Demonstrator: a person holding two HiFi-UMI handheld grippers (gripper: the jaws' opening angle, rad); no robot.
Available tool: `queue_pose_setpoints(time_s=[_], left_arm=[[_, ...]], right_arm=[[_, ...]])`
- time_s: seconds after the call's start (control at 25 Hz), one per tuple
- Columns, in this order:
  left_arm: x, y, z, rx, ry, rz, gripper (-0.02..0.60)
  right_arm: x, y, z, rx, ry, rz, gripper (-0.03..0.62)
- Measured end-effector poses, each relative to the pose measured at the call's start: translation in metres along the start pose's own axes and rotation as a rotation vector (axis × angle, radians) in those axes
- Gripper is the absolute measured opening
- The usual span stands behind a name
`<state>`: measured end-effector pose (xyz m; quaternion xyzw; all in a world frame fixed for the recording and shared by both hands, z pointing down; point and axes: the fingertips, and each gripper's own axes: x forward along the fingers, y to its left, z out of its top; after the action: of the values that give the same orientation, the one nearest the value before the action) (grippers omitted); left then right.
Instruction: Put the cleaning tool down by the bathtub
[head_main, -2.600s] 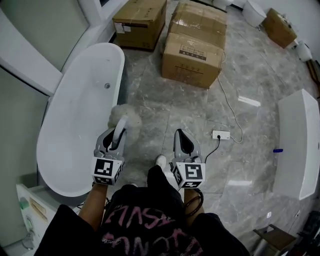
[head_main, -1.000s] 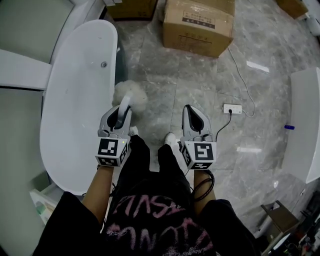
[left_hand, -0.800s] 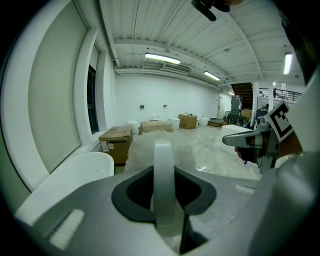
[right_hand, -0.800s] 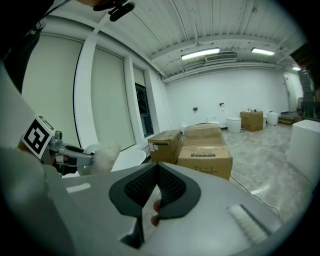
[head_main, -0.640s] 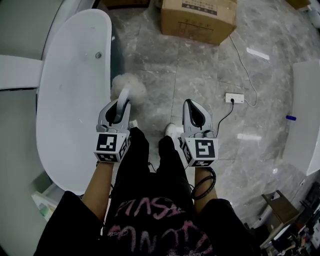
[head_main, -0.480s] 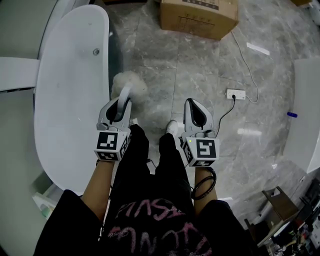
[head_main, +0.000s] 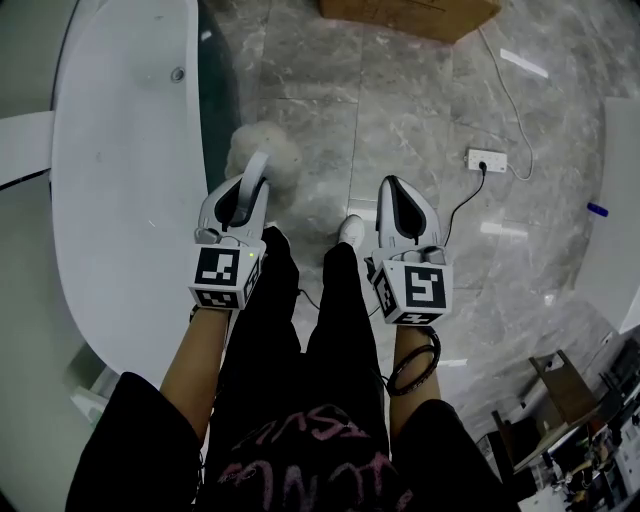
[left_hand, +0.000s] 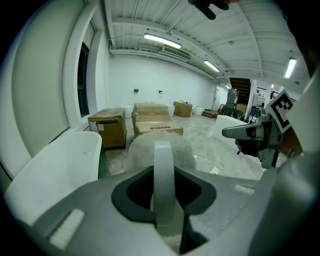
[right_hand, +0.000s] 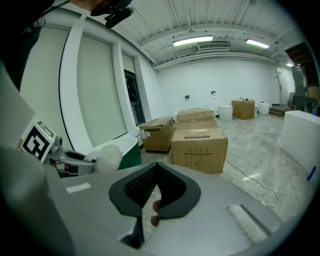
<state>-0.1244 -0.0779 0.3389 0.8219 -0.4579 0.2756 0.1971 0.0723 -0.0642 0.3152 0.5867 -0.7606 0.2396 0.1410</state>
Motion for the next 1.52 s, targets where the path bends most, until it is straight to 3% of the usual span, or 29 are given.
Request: queue_pose_setpoints(time_s=[0.28, 0.52, 0.88, 1.52], left_arm=[[0.033, 0.0, -0.043, 0.002, 0.054, -0.036, 0.087], [0.068, 0.014, -0.08, -0.059, 0.078, 0.005, 0.087], [0.111, 0.016, -0.137, -0.089, 0.132, 0.036, 0.089], [0.174, 0.02, -0.25, -0.089, 0.229, 0.023, 0.089]], right_arm=[[0.017, -0.01, -0.038, 0.021, 0.029, -0.027, 0.026], [0.042, -0.015, -0.083, 0.031, 0.079, -0.019, 0.026], [0.077, -0.028, -0.135, 0.041, 0.109, 0.003, 0.026], [0.121, -0.029, -0.246, 0.077, 0.192, 0.027, 0.026]])
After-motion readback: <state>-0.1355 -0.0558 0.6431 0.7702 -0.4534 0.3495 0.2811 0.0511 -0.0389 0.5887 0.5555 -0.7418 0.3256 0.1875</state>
